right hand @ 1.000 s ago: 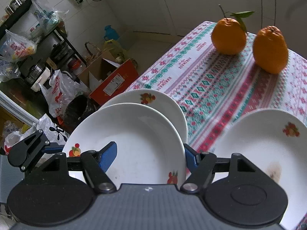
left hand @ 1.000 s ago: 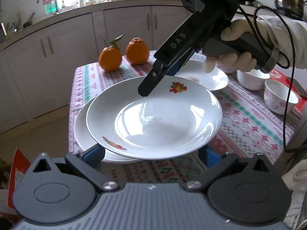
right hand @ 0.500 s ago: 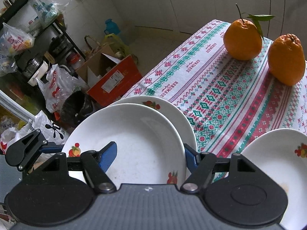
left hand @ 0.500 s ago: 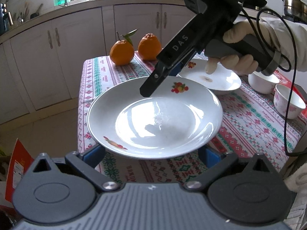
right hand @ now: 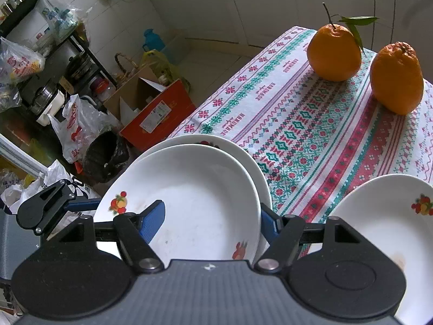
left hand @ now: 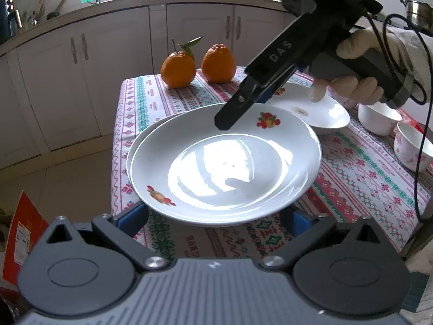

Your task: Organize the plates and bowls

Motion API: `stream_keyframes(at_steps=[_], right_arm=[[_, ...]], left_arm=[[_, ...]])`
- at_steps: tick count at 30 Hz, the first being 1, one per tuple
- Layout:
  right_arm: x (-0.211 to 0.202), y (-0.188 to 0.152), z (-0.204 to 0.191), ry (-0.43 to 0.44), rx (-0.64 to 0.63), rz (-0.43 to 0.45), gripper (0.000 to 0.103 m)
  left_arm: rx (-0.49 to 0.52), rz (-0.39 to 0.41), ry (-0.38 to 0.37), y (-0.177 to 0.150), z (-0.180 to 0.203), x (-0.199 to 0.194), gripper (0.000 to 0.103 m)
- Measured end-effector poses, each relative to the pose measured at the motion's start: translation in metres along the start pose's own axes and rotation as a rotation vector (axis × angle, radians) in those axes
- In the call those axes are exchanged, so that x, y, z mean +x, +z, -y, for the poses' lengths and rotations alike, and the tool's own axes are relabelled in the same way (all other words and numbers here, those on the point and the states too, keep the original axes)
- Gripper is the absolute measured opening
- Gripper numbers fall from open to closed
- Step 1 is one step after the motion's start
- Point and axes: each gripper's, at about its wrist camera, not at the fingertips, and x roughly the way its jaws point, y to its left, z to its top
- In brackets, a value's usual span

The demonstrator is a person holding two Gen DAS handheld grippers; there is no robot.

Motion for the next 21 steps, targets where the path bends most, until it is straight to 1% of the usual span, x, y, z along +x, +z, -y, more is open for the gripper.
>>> stream_keyframes(at_steps=[4,13,17,21], right_arm=[[-0.006,-0.003,-0.001,-0.009,0.003,0.008,0.078],[-0.02,-0.012,-0.006,-0.031,0.007,0.023,0.078],[-0.026,-0.017,-0.012,-0.062,0.005,0.033,0.078],[-0.029,-0.024,-0.021,-0.115,-0.021,0.04,0.079]], left_arm=[[-0.007,0.003,-0.008,-0.001,-0.002,0.0,0.103],[0.034,0.022,0.014,0.0,0.004,-0.003,0.103],[0.017,0.021,0.013,0.0,0.003,-0.003,0.103],[0.01,0.022,0.015,0.0,0.002,-0.003,0.103]])
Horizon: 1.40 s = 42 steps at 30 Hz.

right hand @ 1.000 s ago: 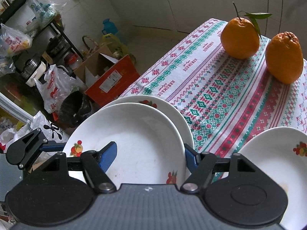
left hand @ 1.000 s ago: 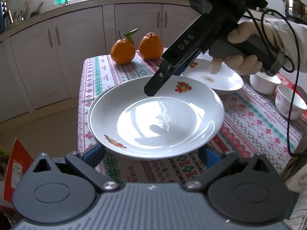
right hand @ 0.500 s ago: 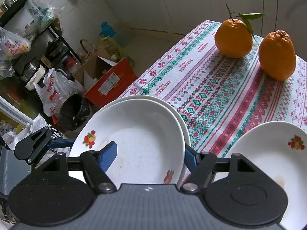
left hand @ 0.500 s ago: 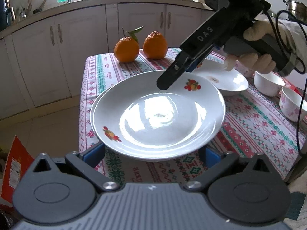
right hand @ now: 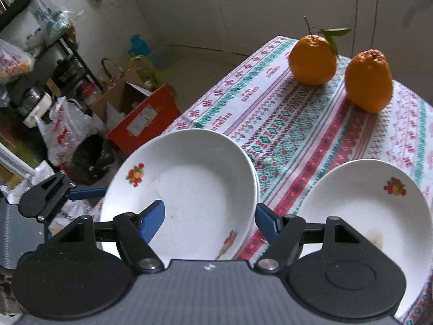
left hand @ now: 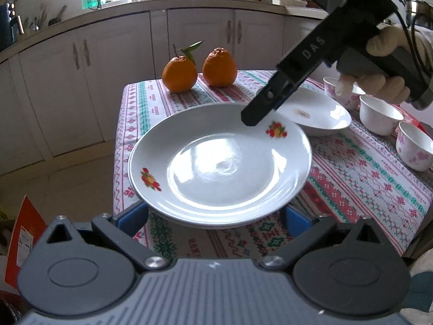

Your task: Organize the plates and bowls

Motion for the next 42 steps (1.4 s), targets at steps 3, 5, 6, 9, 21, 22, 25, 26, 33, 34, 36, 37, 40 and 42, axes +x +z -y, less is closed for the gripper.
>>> stream_keyframes(at_steps=[3,5,6,9,21,22,25,26,33,34,36,37,40,42], right_arm=[[-0.002,-0.005,-0.009,0.035,-0.02,0.013,0.078],[-0.004,-0.005,-0.018,-0.015,-0.054,0.027,0.079],[-0.006,-0.005,-0.022,-0.024,-0.071,0.031,0.079],[-0.014,-0.009,-0.028,-0.029,-0.079,0.05,0.083],[-0.062,-0.075,-0.065,-0.302,-0.09,0.304,0.103],[-0.065,-0.084,-0.066,-0.323,-0.08,0.323,0.103],[-0.069,-0.108,-0.066,-0.418,-0.038,0.359,0.103],[-0.069,-0.114,-0.065,-0.447,-0.029,0.365,0.103],[-0.07,-0.149,-0.037,-0.489,0.133,0.347,0.103],[-0.07,-0.152,-0.033,-0.5,0.143,0.345,0.103],[-0.07,-0.156,-0.026,-0.516,0.155,0.339,0.103],[-0.07,-0.157,-0.024,-0.522,0.16,0.34,0.103],[-0.069,-0.16,-0.013,-0.522,0.176,0.343,0.103],[-0.067,-0.158,-0.005,-0.521,0.196,0.335,0.103]], left_arm=[[0.008,0.009,0.008,0.0,0.001,-0.001,0.103],[-0.001,0.007,0.0,0.001,0.001,-0.002,0.103],[-0.001,0.012,0.001,0.001,0.001,-0.003,0.103],[0.016,0.022,0.014,0.002,0.004,-0.007,0.103],[0.019,0.05,0.051,0.006,0.026,-0.035,0.103],[0.02,0.054,0.057,0.006,0.028,-0.038,0.103],[0.022,0.063,0.066,0.01,0.032,-0.044,0.103],[0.023,0.068,0.067,0.011,0.034,-0.047,0.103],[0.048,0.066,0.088,0.032,0.047,-0.048,0.103],[0.048,0.06,0.084,0.035,0.047,-0.046,0.103],[0.055,0.035,0.078,0.044,0.049,-0.039,0.103],[0.066,0.023,0.079,0.05,0.051,-0.034,0.103],[0.107,0.004,0.077,0.065,0.056,-0.023,0.103],[0.132,-0.01,0.062,0.079,0.059,-0.013,0.103]])
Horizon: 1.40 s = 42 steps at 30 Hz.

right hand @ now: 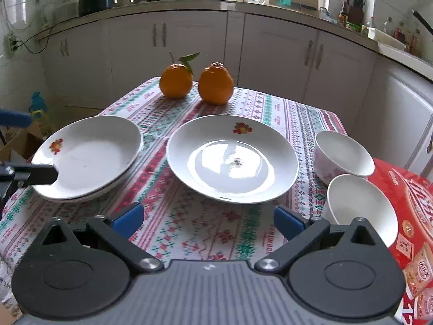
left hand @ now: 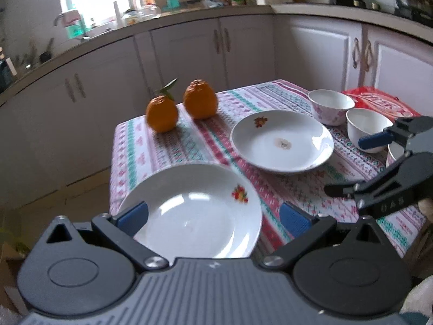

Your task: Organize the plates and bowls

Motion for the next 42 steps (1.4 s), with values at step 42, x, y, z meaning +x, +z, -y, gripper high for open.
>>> stream_keyframes(at_steps=[42], right_arm=[[0.087,0.005,0.025,-0.017,0.068,-0.107,0.103]], left_arm=[[0.361,-0.438,-0.484,0.161,0.053,0.268,0.072]])
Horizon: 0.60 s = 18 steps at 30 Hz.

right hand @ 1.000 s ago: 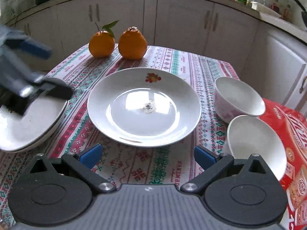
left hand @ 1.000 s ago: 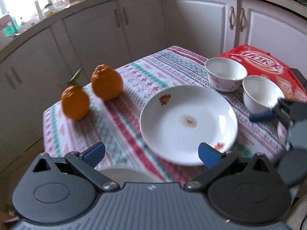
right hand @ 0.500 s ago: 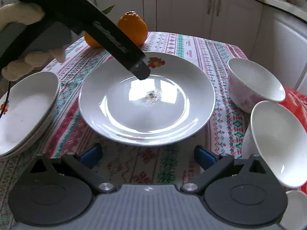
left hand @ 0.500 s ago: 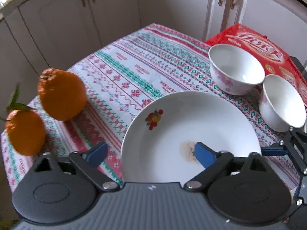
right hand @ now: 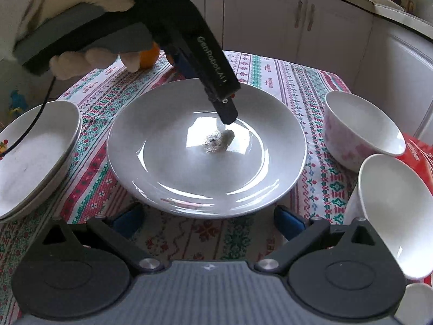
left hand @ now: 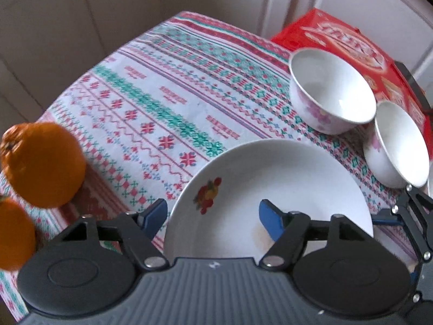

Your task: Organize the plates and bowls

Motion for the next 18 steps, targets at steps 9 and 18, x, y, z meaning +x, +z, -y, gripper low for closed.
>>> stream_keyframes(at_steps=[9,18], right_arm=[[0.0024,-0.0001,0.0007,0.011,-0.014,0.02,0.102],[0.0008,0.0019,-0.0029,0.003,-0.023,0.028,0.1]], left_arm=[[0.054,-0.059,-0.039,0.0059,0.0017,0.005,0.071],[0.06,-0.06,-0.043,0.0032,0.0037,0.0023,0.07]])
